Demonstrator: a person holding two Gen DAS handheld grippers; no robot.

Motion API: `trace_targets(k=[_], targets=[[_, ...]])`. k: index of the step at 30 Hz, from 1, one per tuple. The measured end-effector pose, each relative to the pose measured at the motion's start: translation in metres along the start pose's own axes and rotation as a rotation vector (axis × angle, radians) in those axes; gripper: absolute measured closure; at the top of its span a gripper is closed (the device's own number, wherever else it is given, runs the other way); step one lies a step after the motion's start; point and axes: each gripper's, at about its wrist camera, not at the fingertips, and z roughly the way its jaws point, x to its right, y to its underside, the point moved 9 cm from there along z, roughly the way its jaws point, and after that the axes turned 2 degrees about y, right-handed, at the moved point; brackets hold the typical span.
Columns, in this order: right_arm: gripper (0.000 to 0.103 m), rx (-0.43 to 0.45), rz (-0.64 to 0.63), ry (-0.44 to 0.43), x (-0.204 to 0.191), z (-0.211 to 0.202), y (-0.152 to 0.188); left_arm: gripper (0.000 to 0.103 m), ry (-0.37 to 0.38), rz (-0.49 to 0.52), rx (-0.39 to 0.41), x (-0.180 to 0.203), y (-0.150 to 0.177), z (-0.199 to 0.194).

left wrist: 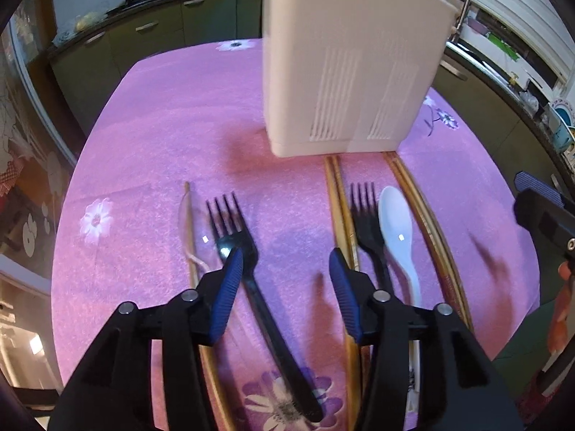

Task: Organize utensils
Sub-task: 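Move the right gripper to the white plastic spoon and close on it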

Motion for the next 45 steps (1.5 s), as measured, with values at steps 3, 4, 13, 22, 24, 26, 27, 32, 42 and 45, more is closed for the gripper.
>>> trace_targets(k=[3, 4, 13, 22, 24, 26, 27, 32, 42, 45], targets=[[0.004, -0.002, 0.0, -0.004, 0.0, 0.002, -0.001, 0.056, -0.023, -0.017, -0.004, -0.007, -0.001, 0.001], [0.004, -0.003, 0.0, -0.005, 0.001, 0.002, 0.0, 0.055, -0.025, -0.018, -0.007, -0.009, -0.001, 0.001], [0.004, 0.002, 0.003, -0.006, 0.002, 0.001, -0.002, 0.049, -0.051, 0.003, -0.047, -0.004, -0.004, 0.021], [0.004, -0.026, -0.033, 0.016, 0.002, 0.01, -0.007, 0.084, -0.031, 0.064, -0.024, 0.011, -0.017, 0.028], [0.004, -0.035, -0.047, -0.019, -0.002, 0.014, -0.012, 0.084, -0.013, 0.065, -0.016, 0.01, -0.017, 0.029], [0.004, -0.051, -0.08, -0.086, -0.014, 0.021, -0.02, 0.084, 0.007, 0.063, -0.007, 0.01, -0.017, 0.027], [0.004, -0.057, -0.099, -0.103, -0.02, 0.024, -0.022, 0.084, 0.015, 0.067, 0.005, 0.009, -0.017, 0.025], [0.004, -0.125, -0.223, -0.031, -0.048, 0.056, -0.019, 0.084, 0.01, 0.08, 0.048, 0.004, -0.018, 0.016], [0.03, -0.169, -0.168, -0.054, -0.067, 0.067, -0.002, 0.084, 0.019, 0.065, 0.092, -0.011, -0.023, 0.004], [0.03, -0.162, -0.172, -0.015, -0.064, 0.06, 0.006, 0.084, 0.023, 0.066, 0.098, -0.012, -0.023, 0.003]])
